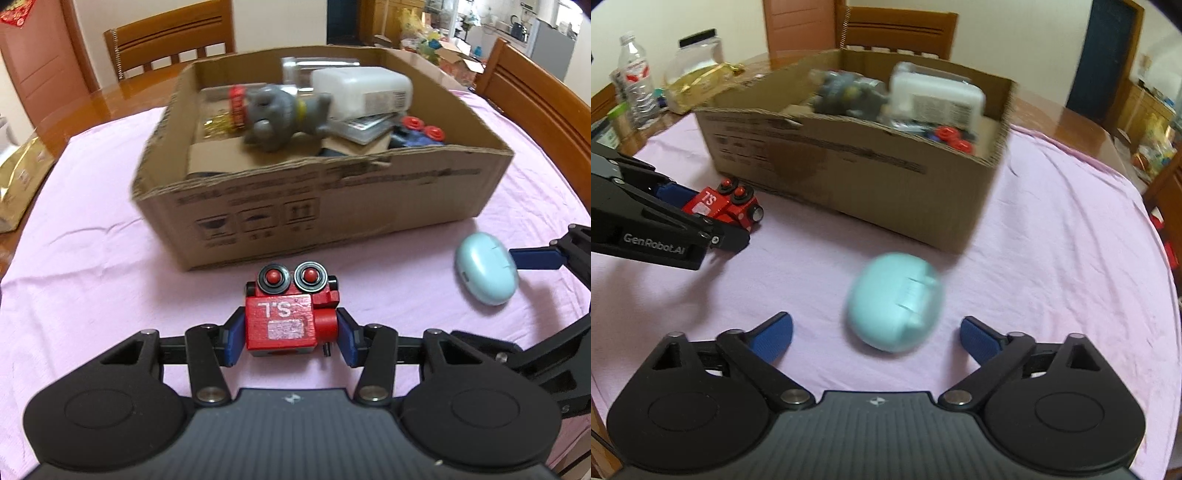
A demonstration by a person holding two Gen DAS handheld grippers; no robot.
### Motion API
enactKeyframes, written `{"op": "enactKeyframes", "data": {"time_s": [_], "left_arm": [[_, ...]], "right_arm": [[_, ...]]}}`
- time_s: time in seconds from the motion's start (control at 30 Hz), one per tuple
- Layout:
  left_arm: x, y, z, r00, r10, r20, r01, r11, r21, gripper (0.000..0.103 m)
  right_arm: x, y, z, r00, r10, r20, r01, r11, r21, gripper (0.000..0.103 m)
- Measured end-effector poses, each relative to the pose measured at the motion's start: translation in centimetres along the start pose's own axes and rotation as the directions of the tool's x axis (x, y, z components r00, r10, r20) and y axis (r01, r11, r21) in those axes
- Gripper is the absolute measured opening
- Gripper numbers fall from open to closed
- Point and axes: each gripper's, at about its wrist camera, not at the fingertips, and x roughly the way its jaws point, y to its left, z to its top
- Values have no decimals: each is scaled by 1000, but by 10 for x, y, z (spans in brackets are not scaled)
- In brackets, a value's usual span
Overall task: Organize rigid objects
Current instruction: 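Grasp the red 'S.L' toy car with the left tool while the right tool grasps the light-blue case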
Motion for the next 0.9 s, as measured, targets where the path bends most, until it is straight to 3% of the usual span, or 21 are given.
{"op": "enactKeyframes", "data": {"time_s": [0.13,0.37,0.57,0.9], "left_arm": [[-1,6,-2,1000,1,2,0,1000,-10,49],[0,6,-2,1000,-10,10,10,1000,-7,49],[1,7,1,1000,-20,8,20,1000,8,50],[4,8,4,999,-34,0,34,999,12,49]], "right_arm": [[2,9,7,1000,3,16,-3,1000,2,89],[5,7,18,999,-10,35,9,1000,12,68],[3,3,16,999,8,37,-7,1000,-16,67],[2,-13,22,991,132,-14,-132,973,-192,65]]}}
